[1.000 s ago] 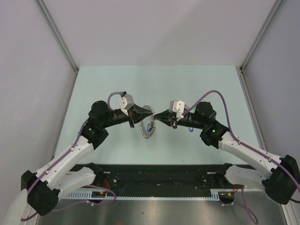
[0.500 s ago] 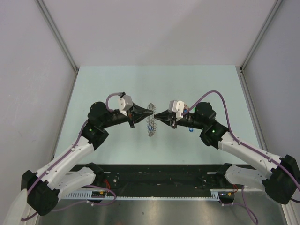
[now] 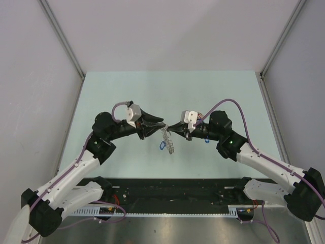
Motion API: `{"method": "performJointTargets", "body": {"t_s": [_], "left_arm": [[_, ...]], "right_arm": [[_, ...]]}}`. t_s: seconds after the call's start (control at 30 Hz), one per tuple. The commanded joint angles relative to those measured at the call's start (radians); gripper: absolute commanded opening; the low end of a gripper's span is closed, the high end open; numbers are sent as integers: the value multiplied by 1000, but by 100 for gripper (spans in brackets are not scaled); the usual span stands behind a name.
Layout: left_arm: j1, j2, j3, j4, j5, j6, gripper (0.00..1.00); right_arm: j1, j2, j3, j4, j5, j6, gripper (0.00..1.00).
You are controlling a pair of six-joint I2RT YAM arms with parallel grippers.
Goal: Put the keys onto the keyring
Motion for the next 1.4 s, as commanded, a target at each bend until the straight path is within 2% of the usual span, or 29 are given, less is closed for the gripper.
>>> {"method": "performJointTargets", "body": {"t_s": [0.0,0.2,0.27,0.37,0.43,0.57,1.13,1.23,1.27,1.37], "left_arm": [[13,-31,21,-84,2,36,35],[53,29,127,-312,124,180,44],[54,58,179,-441,155,255,47],[56,101,227,-548,199,335,48],[54,125,247,-616,212,390,47],[54,165,300,-707,200,458,37],[44,222,314,-699,227,450,24],[30,228,314,-696,219,449,12],[30,225,313,-696,221,449,1],[30,208,297,-670,200,429,0]], "right_arm": [[7,-13,75,-12,-3,-50,0],[8,-9,102,-81,-12,-93,0],[11,-9,110,-106,-12,-107,0],[17,-5,119,-127,-14,-121,0],[20,-5,125,-136,-12,-127,0],[27,0,130,-149,-12,-136,0],[40,14,139,-164,-14,-144,0],[43,15,142,-169,-10,-145,0],[42,14,141,-169,-6,-147,0],[43,6,141,-178,20,-148,0]]}}
